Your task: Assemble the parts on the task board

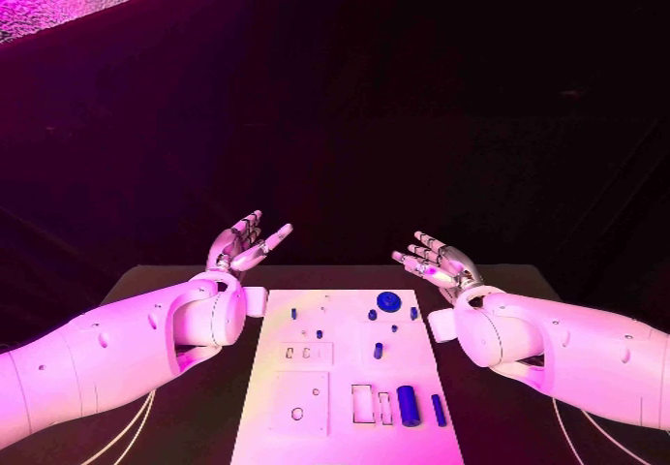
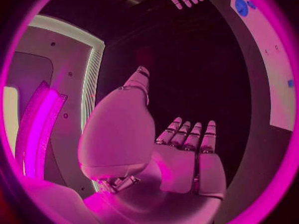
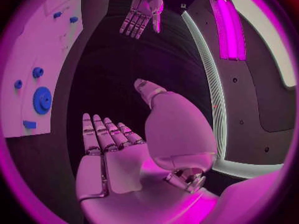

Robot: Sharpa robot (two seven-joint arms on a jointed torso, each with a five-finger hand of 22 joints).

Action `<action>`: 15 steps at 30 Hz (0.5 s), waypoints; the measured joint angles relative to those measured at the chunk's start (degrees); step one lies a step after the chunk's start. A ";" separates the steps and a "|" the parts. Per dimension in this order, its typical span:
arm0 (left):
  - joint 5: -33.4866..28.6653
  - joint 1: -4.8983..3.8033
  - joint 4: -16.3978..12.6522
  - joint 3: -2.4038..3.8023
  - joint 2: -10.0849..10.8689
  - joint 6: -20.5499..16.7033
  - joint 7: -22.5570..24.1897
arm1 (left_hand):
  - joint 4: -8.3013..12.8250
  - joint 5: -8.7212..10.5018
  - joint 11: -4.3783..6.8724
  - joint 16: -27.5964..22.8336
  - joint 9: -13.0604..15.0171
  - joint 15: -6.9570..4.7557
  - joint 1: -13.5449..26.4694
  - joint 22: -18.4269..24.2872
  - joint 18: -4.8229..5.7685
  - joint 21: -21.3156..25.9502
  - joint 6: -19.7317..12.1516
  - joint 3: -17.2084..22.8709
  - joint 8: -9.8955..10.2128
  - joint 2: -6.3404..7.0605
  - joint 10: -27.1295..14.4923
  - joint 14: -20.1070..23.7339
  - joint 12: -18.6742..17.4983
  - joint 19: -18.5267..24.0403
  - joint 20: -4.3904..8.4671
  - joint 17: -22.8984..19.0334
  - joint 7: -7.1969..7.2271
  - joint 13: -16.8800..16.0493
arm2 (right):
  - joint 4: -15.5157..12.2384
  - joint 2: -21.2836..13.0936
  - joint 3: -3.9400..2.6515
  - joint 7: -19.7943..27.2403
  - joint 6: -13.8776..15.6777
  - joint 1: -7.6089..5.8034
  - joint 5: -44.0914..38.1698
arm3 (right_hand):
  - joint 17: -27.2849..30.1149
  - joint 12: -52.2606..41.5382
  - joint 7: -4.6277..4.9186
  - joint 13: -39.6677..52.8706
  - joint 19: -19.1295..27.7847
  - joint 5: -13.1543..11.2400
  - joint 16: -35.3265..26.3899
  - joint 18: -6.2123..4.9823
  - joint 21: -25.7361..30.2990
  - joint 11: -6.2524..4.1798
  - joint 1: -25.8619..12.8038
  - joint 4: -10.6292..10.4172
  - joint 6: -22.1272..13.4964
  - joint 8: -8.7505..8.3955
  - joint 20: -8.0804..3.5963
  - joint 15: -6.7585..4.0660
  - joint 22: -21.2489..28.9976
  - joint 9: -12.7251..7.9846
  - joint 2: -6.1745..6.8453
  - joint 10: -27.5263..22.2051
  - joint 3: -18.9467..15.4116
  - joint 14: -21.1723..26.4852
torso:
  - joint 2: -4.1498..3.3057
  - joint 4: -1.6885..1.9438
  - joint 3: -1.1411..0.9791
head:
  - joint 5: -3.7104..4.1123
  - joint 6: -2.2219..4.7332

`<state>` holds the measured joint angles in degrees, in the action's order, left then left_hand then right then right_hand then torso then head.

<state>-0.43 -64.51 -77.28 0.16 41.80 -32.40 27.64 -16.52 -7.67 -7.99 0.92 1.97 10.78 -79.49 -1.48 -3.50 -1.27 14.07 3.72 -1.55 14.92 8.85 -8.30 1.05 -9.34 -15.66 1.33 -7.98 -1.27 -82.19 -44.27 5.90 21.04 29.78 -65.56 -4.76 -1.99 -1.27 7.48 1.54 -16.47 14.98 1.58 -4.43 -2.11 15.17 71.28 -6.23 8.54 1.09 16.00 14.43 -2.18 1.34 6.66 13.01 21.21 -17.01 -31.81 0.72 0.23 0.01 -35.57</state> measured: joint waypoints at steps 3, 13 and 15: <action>0.08 -0.09 0.28 0.00 -0.08 1.43 -0.15 | -0.58 -0.22 -0.34 0.24 0.08 0.43 -2.21 -0.08 -0.88 0.00 0.21 -0.14 0.00 0.44 0.34 -0.01 0.00 -0.40 -0.42 0.10 -0.21 -0.06 | 0.70 0.06 0.45 -1.41 -2.79 -0.46 -1.12 | -0.11 -0.19 0.12 0.11 -0.13 0.25 0.31 0.00 0.00 0.52 1.21 0.05 0.51 0.00 0.13 0.40 -0.12 0.11 -0.05 0.52 0.42 -0.40 | -0.01 0.00 0.00 | 0.00 -0.01; 0.20 -0.10 -1.27 -0.06 2.87 3.87 -0.50 | -0.58 -0.22 -0.50 0.22 0.14 0.42 -2.21 -0.08 -0.89 0.00 0.62 -0.14 -0.20 0.44 0.50 -0.01 0.00 -0.40 -0.42 0.10 -0.20 -0.06 | 4.22 -1.04 0.60 -2.54 -3.94 -1.68 -18.44 | -1.85 -1.89 0.81 1.08 -5.43 -1.39 2.84 -0.91 -2.96 0.08 5.51 3.09 10.36 2.94 0.60 -0.33 -1.39 2.00 0.00 13.29 4.86 -12.10 | -0.74 0.09 0.23 | 0.66 -0.08; 0.21 -0.10 -2.19 -0.06 3.46 4.19 -0.53 | -0.58 -0.22 -0.50 0.22 0.14 0.42 -2.24 -0.08 -0.89 0.00 0.62 -0.14 -0.20 0.41 0.50 -0.01 0.00 -0.25 -0.57 0.10 -0.20 -0.06 | 4.31 -0.89 0.60 -2.54 -3.54 -1.96 -21.92 | -2.29 -2.31 1.01 1.26 -7.21 -1.69 3.49 -1.79 -3.80 -0.16 6.13 3.77 12.97 3.71 0.61 -0.68 -1.71 2.46 -0.01 17.00 5.87 -15.42 | -1.02 0.19 0.21 | 0.68 -0.08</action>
<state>-0.22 -64.61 -79.47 0.10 45.26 -28.21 27.11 -17.09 -7.89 -8.50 1.15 2.10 11.20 -81.74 -1.56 -4.39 -1.27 14.69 3.58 -1.75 15.33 9.36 -8.31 1.05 -9.59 -16.22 1.43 -8.17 -1.34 -77.88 -45.16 6.50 18.51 26.24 -67.51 -26.69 -4.28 -3.57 8.49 2.80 -23.68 13.29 5.07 -6.22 -5.91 15.01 77.41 -2.46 21.52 4.80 16.61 13.75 -3.89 3.80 6.65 30.01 27.08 -32.43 -32.83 0.91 0.44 0.69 -35.65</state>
